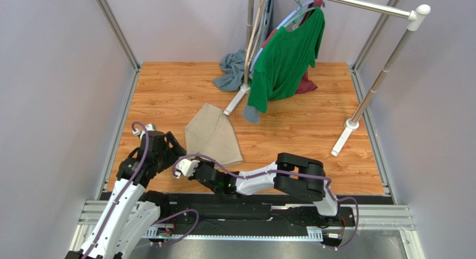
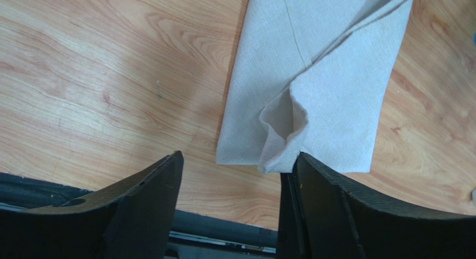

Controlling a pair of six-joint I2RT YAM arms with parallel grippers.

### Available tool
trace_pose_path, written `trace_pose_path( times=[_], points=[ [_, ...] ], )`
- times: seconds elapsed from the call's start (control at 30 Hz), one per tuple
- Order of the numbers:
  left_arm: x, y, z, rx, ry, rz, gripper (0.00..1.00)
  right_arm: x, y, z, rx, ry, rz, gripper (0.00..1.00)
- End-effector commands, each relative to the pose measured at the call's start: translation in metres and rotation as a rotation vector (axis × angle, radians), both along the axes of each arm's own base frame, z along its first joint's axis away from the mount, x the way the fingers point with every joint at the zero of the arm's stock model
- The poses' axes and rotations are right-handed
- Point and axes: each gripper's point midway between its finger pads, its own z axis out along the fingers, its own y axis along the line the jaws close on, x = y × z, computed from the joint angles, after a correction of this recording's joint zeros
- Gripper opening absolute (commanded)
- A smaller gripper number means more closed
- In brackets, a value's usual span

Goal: Fold the napkin, place the utensils inside, and roll it up
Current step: Fold the napkin

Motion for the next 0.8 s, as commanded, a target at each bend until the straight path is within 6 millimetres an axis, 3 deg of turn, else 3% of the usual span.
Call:
trace_pose_path(
  times=[0.0, 0.27, 0.6, 0.77],
  points=[
    [0.017, 0.010, 0.020, 0.013, -0.072, 0.036, 0.86, 0.022, -0.011, 0.003, 0.015, -0.046, -0.098, 0.00],
    [0.034, 0.032, 0.031, 0.001, -0.127, 0.117, 0.89, 0.038, -0.028, 0.013, 0.039, -0.080, -0.191, 0.00],
    [0.056, 0.035, 0.040, 0.003, -0.155, 0.097, 0.90, 0.082, -0.057, 0.034, 0.061, -0.098, -0.318, 0.00],
    [0.063, 0.037, 0.044, 0.025, -0.167, 0.080, 0.90, 0.093, -0.068, 0.045, 0.084, -0.101, -0.364, 0.00]
  ],
)
